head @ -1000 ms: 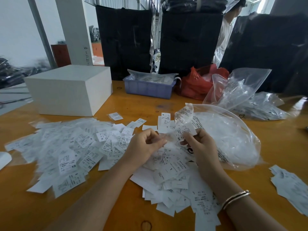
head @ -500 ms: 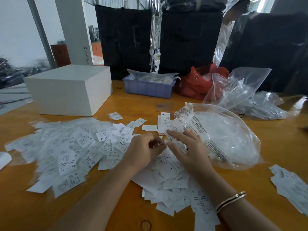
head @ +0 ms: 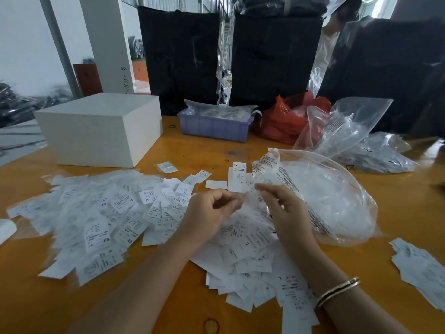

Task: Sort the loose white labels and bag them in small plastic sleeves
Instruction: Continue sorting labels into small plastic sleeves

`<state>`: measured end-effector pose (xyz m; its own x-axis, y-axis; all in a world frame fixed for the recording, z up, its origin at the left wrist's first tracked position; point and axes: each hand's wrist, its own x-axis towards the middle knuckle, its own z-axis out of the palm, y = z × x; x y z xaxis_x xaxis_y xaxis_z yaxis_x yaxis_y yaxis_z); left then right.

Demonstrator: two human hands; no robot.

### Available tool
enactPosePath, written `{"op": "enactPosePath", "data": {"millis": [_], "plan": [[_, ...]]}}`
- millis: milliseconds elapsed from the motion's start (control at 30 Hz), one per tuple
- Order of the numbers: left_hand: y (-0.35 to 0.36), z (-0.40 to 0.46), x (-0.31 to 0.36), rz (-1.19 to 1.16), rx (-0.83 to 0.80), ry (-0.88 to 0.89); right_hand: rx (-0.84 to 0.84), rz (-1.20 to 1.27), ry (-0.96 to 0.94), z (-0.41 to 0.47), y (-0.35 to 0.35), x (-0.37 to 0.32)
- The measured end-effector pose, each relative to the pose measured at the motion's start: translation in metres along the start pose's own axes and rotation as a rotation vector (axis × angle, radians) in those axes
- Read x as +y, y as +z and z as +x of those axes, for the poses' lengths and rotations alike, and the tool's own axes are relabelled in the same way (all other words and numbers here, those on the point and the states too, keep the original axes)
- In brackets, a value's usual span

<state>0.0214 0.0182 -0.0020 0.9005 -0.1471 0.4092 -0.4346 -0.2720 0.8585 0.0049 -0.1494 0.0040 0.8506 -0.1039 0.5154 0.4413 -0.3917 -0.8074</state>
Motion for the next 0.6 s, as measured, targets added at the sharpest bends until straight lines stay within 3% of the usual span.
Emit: {"op": "enactPosePath", "data": {"millis": [200,400,600], "plan": [[0.0002,-0.0004,-0.0054,0.187,-0.055,0.072,0.086,0.541,0.103,-0.0025,-0.0032,-0.0033],[-0.0007,-0.0019,-0.0030,0.136,-0.071,0.042,0.000,0.563,0.167,-0.0034,0.0006,-0.0050],[-0.0019,-0.0006,0.0014,-0.001,-0.067,0.033,0.026,0.544,0.169,0.0001,-0.0059,-0.0010]]}}
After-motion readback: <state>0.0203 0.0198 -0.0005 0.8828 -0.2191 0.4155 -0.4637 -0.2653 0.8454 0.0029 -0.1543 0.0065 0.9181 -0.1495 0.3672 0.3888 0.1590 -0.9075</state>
